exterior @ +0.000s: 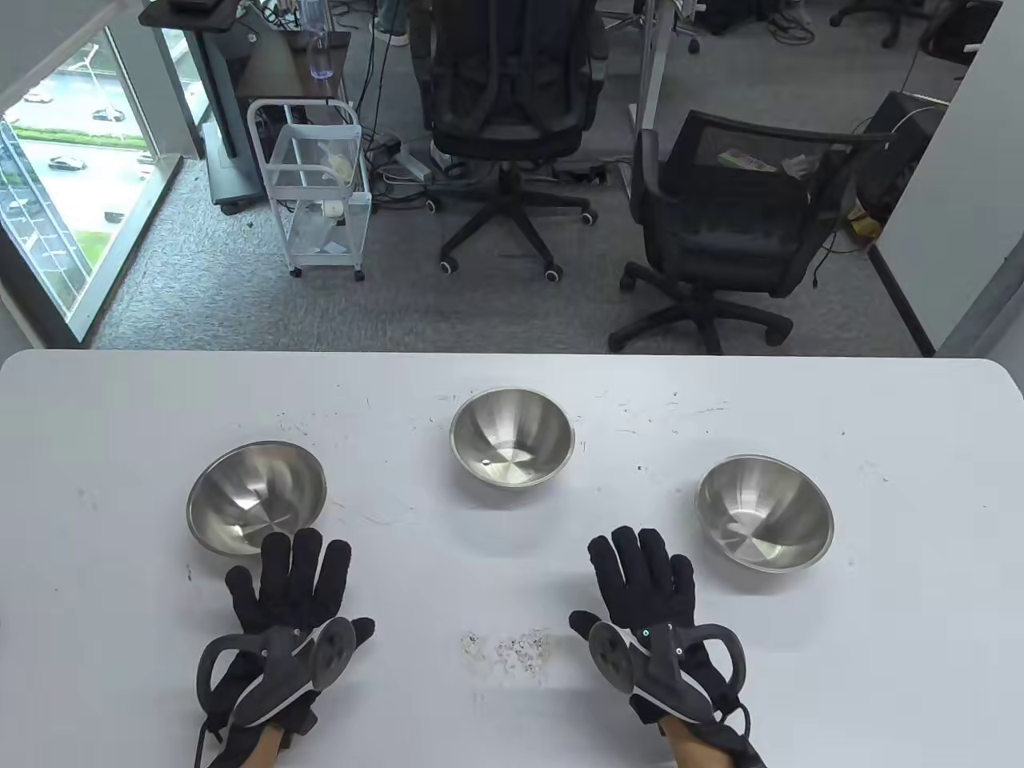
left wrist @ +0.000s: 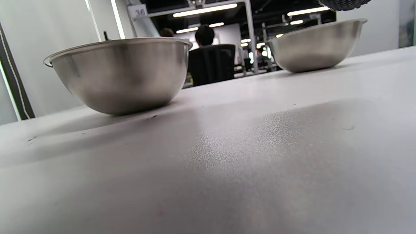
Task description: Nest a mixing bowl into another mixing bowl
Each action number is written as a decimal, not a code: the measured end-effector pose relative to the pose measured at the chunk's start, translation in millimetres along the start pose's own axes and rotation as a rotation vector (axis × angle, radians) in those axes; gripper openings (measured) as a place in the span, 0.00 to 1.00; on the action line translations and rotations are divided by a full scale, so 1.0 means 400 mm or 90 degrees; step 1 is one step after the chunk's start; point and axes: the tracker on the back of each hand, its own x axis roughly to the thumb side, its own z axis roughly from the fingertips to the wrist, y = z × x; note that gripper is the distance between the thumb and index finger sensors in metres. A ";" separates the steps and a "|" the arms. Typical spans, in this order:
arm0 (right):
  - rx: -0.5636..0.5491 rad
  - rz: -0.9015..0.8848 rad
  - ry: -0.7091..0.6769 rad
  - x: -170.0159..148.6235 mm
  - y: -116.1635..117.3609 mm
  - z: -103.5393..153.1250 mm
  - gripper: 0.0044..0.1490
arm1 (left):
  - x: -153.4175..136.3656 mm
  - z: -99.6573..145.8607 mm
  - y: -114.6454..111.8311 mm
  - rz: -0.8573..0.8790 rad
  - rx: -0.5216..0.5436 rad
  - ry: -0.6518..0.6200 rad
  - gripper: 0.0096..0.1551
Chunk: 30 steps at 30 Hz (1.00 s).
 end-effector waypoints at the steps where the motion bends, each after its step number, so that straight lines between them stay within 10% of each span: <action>1: -0.001 -0.001 -0.002 0.001 0.000 0.000 0.59 | 0.000 0.000 0.000 -0.002 0.001 0.000 0.60; 15: -0.050 0.025 0.040 -0.022 -0.018 0.002 0.55 | 0.003 0.002 0.000 0.003 0.004 -0.010 0.60; 30: -0.046 0.054 0.248 -0.240 -0.010 -0.010 0.38 | 0.015 0.003 -0.004 0.026 0.002 -0.035 0.61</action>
